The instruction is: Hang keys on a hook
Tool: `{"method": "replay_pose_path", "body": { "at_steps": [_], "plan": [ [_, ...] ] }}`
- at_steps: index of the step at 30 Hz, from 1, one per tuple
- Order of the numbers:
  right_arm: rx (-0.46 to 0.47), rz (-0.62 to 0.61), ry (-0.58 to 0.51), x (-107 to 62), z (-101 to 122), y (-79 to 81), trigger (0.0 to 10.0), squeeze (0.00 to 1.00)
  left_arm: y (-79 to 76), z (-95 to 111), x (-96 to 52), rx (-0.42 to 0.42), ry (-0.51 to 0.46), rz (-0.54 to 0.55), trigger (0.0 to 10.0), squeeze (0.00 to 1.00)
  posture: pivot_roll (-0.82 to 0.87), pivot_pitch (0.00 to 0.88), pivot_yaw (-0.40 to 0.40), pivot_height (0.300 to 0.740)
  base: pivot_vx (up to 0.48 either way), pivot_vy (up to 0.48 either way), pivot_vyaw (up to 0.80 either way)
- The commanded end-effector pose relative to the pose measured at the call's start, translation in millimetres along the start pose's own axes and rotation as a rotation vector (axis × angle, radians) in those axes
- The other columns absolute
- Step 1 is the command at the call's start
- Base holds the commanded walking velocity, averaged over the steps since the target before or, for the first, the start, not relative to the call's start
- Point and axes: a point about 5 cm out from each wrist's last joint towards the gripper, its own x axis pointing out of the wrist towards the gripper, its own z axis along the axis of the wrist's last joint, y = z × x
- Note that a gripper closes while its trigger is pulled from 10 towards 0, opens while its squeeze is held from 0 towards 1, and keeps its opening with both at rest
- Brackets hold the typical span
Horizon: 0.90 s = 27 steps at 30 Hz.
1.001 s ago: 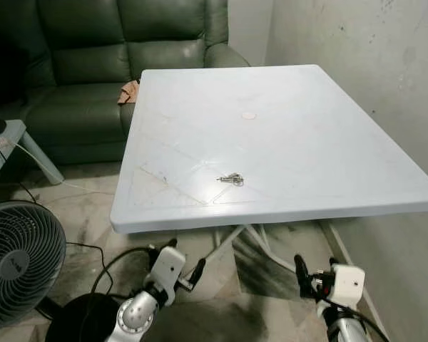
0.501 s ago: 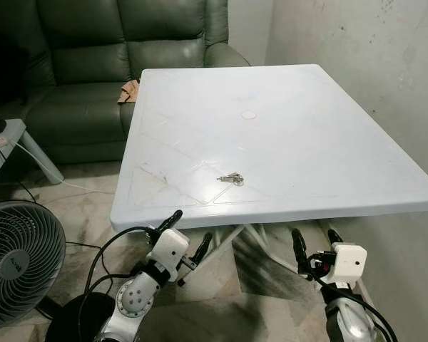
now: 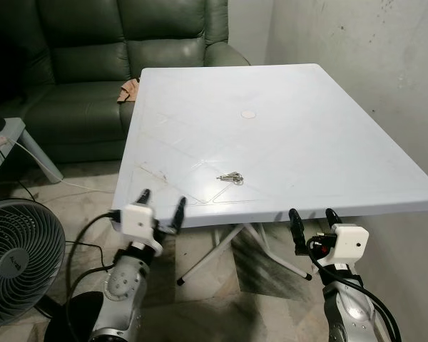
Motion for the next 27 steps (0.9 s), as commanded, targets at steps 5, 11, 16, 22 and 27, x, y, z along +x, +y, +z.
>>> {"method": "replay_pose_path", "body": {
  "at_steps": [5, 11, 16, 22, 27],
  "plan": [
    [-0.012, 0.02, 0.05, 5.1, 2, 7.4, 10.0, 0.0, 11.2, -1, -5.1, -0.016, 0.049, 0.068, 10.0, 0.0, -0.02, 0.0, 0.008, 0.732, 0.0, 0.0, 0.0],
    [-0.052, -0.006, 0.12, 4.6, 0, 6.7, 10.0, 0.0, 18.9, 3, -6.7, -0.058, 0.07, 0.106, 10.0, 0.0, -0.02, 0.0, 0.006, 0.732, 0.0, 0.0, 0.0],
    [-0.073, 0.033, 0.111, 7.1, 6, 8.1, 10.0, 0.0, 25.1, 7, -7.7, -0.067, 0.069, 0.118, 10.0, 0.0, -0.02, 0.0, 0.006, 0.732, 0.0, 0.0, 0.0],
    [-0.089, 0.044, 0.093, 8.0, 15, 9.6, 10.0, 0.0, 27.9, 10, -10.6, -0.068, 0.072, 0.124, 10.0, 0.0, -0.02, 0.0, 0.005, 0.732, 0.0, 0.0, 0.0],
    [-0.088, 0.046, 0.089, 8.7, 17, 9.2, 10.0, 0.0, 27.3, 12, -9.8, -0.078, 0.07, 0.121, 10.0, 0.0, -0.01, 0.0, 0.002, 0.732, 0.0, 0.0, 0.0]
  ]
}}
